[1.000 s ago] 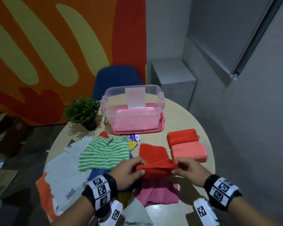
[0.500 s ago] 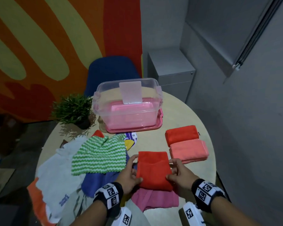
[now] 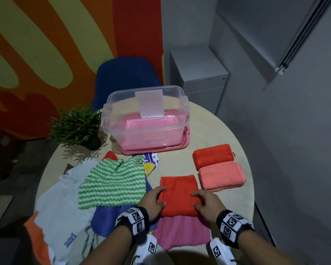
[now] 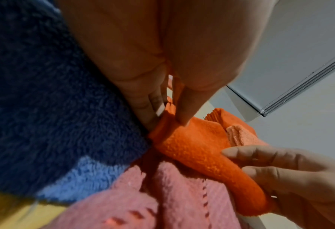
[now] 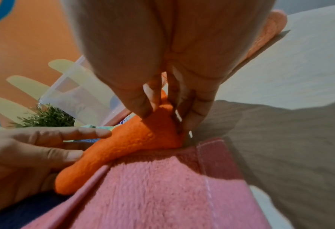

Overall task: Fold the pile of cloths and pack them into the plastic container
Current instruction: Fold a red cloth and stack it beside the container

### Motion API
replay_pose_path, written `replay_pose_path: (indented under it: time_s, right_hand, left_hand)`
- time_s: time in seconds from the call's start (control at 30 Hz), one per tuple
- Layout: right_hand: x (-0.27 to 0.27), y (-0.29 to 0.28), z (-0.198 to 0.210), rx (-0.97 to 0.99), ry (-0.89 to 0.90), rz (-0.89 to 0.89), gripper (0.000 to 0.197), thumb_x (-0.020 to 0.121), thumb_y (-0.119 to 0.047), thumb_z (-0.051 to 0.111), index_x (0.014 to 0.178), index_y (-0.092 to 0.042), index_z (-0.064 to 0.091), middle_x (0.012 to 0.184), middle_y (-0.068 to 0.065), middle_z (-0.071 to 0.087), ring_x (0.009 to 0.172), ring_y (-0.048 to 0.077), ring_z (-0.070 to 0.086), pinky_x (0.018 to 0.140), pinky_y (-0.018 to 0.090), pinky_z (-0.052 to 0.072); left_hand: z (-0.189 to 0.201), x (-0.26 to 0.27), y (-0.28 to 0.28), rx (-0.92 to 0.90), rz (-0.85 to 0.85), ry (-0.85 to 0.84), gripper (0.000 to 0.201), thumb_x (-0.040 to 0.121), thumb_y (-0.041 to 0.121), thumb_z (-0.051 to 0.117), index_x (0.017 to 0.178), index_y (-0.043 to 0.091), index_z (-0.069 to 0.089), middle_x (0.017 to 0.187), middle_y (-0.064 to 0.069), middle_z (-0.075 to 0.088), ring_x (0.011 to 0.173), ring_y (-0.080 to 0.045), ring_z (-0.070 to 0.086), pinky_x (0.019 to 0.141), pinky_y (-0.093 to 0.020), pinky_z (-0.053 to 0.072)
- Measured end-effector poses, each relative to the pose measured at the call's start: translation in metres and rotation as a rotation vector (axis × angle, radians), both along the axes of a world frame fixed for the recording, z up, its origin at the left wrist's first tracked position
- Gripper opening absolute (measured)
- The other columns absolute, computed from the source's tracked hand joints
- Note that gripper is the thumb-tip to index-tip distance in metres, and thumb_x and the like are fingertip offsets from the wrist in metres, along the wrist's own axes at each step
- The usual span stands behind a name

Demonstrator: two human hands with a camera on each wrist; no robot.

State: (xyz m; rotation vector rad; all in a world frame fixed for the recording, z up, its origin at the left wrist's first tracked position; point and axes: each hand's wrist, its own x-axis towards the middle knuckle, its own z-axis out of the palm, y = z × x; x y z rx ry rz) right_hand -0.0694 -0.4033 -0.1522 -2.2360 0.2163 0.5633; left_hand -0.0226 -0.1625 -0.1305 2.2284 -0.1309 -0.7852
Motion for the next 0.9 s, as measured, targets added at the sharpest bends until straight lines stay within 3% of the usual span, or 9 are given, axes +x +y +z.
replay_pose_path:
  time_s: [0.13,0.23,0.4,0.5,0.63,0.7,0.77,0.83,0.9]
  right_hand:
    - [-0.006,-0.003,0.008,0.101,0.015,0.0,0.059,0.08,-0.029,0.079,0.132,-0.034,0.053,0.124,-0.007,0.06,0.111,0.013,0.06,0.099,0.026,0.048]
    - [-0.013,-0.008,0.013,0.109,0.101,0.068,0.071,0.073,-0.026,0.084,0.131,-0.042,0.046,0.117,-0.009,0.062,0.105,0.012,0.063,0.094,0.024,0.051]
    - [-0.02,-0.011,0.011,0.007,0.089,0.023,0.041,0.076,-0.002,0.076,0.098,-0.034,0.062,0.09,-0.001,0.067,0.075,0.005,0.06,0.068,0.006,0.047]
    - [-0.021,-0.009,0.013,-0.051,0.097,0.082,0.041,0.074,-0.003,0.076,0.107,-0.026,0.067,0.093,-0.007,0.068,0.084,0.005,0.063,0.066,0.0,0.039]
    - [-0.02,-0.011,0.02,-0.106,-0.021,0.116,0.024,0.076,-0.013,0.073,0.086,-0.033,0.064,0.092,-0.011,0.059,0.086,0.007,0.057,0.07,0.008,0.036]
    - [-0.019,-0.013,0.023,-0.015,-0.095,0.058,0.023,0.078,-0.01,0.071,0.085,-0.03,0.063,0.1,-0.011,0.056,0.091,0.004,0.055,0.083,0.016,0.041]
    - [-0.017,-0.012,0.027,0.102,-0.088,-0.055,0.022,0.085,-0.008,0.069,0.097,-0.025,0.066,0.109,-0.013,0.059,0.1,0.002,0.056,0.094,0.022,0.043]
    - [-0.015,-0.008,0.029,0.183,-0.036,-0.154,0.017,0.092,-0.012,0.064,0.104,-0.024,0.065,0.104,-0.012,0.065,0.097,0.005,0.061,0.09,0.024,0.048]
    - [-0.014,-0.003,0.028,0.2,-0.038,-0.204,0.005,0.098,-0.02,0.058,0.101,-0.023,0.061,0.093,-0.008,0.069,0.088,0.006,0.065,0.075,0.021,0.048]
  left_hand:
    - [-0.001,0.0,0.005,-0.006,-0.053,-0.034,0.066,0.083,0.027,0.075,0.141,0.028,0.042,0.134,0.0,0.05,0.116,-0.016,0.055,0.101,-0.03,0.046]
    - [-0.001,-0.008,0.011,0.08,-0.194,-0.09,0.08,0.075,0.02,0.079,0.142,0.031,0.038,0.139,0.001,0.029,0.123,-0.016,0.041,0.105,-0.025,0.039]
    - [-0.009,-0.022,0.018,0.22,-0.329,-0.256,0.046,0.089,0.015,0.062,0.133,0.023,0.058,0.148,-0.005,0.028,0.133,-0.022,0.04,0.107,-0.017,0.031]
    - [-0.01,-0.023,0.017,0.221,-0.308,-0.318,0.032,0.095,0.018,0.058,0.126,0.017,0.065,0.145,-0.001,0.035,0.127,-0.019,0.047,0.1,-0.01,0.027]
    - [-0.003,-0.018,0.018,0.079,-0.249,-0.328,0.02,0.099,0.018,0.052,0.112,0.013,0.065,0.143,0.003,0.041,0.125,-0.016,0.048,0.103,-0.016,0.029]
    - [0.003,-0.015,0.019,-0.033,-0.169,-0.224,0.011,0.1,0.017,0.051,0.104,0.019,0.062,0.137,0.006,0.05,0.122,-0.015,0.051,0.1,-0.021,0.036]
    - [0.007,-0.011,0.018,-0.087,-0.092,-0.099,0.014,0.103,0.022,0.045,0.108,0.02,0.058,0.115,0.003,0.063,0.104,-0.017,0.06,0.086,-0.025,0.046]
    - [0.006,-0.005,0.014,-0.043,-0.067,-0.084,0.018,0.105,0.027,0.039,0.11,0.018,0.054,0.093,-0.002,0.064,0.085,-0.02,0.061,0.073,-0.029,0.045]
    - [0.004,0.002,0.007,0.022,-0.043,-0.109,0.02,0.106,0.028,0.035,0.112,0.017,0.05,0.088,-0.004,0.062,0.08,-0.023,0.06,0.07,-0.031,0.045]
